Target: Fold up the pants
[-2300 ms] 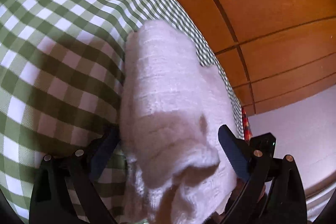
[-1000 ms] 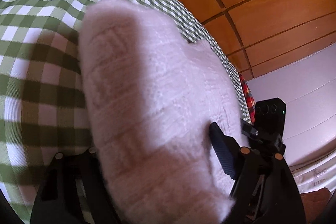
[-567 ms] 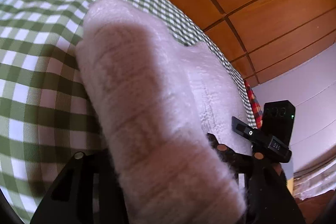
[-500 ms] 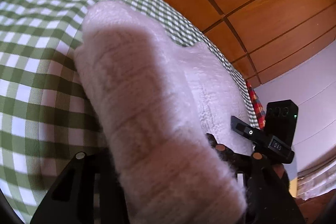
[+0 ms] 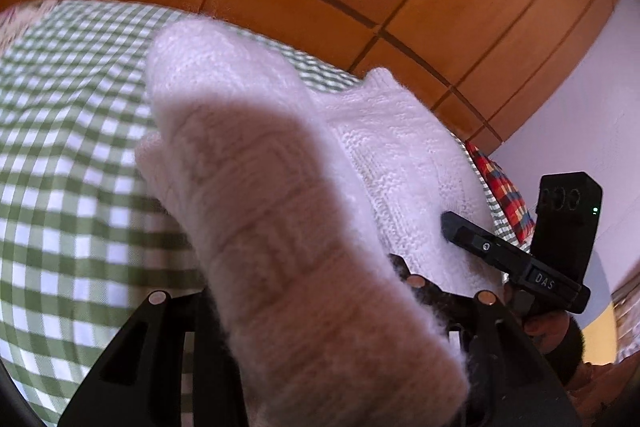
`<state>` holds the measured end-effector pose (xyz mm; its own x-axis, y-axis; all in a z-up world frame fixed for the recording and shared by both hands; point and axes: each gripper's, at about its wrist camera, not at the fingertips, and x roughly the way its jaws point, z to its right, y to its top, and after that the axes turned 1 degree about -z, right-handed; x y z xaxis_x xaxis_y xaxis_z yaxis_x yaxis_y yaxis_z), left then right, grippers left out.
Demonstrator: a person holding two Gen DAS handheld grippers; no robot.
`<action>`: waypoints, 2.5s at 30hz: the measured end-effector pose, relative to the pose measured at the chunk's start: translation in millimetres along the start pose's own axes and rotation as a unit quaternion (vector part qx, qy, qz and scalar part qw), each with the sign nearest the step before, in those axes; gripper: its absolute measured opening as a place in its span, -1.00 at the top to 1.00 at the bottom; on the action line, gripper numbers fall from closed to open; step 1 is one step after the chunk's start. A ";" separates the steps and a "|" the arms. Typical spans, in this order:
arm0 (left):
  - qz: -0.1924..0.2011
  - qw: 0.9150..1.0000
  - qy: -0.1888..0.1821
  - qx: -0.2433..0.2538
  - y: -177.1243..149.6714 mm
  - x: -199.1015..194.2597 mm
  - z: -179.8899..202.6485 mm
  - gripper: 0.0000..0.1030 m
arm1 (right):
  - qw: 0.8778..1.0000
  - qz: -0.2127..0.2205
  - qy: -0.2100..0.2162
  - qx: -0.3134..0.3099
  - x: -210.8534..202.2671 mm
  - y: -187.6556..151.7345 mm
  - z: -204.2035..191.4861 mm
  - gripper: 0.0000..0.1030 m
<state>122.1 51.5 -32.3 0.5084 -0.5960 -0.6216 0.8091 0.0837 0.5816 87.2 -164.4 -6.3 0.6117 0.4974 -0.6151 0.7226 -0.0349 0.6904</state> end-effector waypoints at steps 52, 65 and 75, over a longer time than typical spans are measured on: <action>0.051 0.995 0.079 0.023 60.3 109.1 27.6 -0.49 | 0.972 0.066 -0.225 -0.005 23.0 59.8 135.6 -0.30; 0.083 0.985 0.124 0.084 50.1 94.3 72.9 -0.53 | 0.967 0.072 -0.239 0.058 -15.4 43.3 133.8 -0.35; 0.010 0.990 0.140 0.005 48.0 118.7 22.2 -0.60 | 0.960 0.041 -0.270 0.057 -7.0 15.5 141.5 -0.41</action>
<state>214.7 -33.0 -66.5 0.5868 -0.3500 -0.7302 0.7960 0.0837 0.5995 139.6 -291.0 -45.2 0.7232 -0.0320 -0.6899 0.6770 -0.1649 0.7173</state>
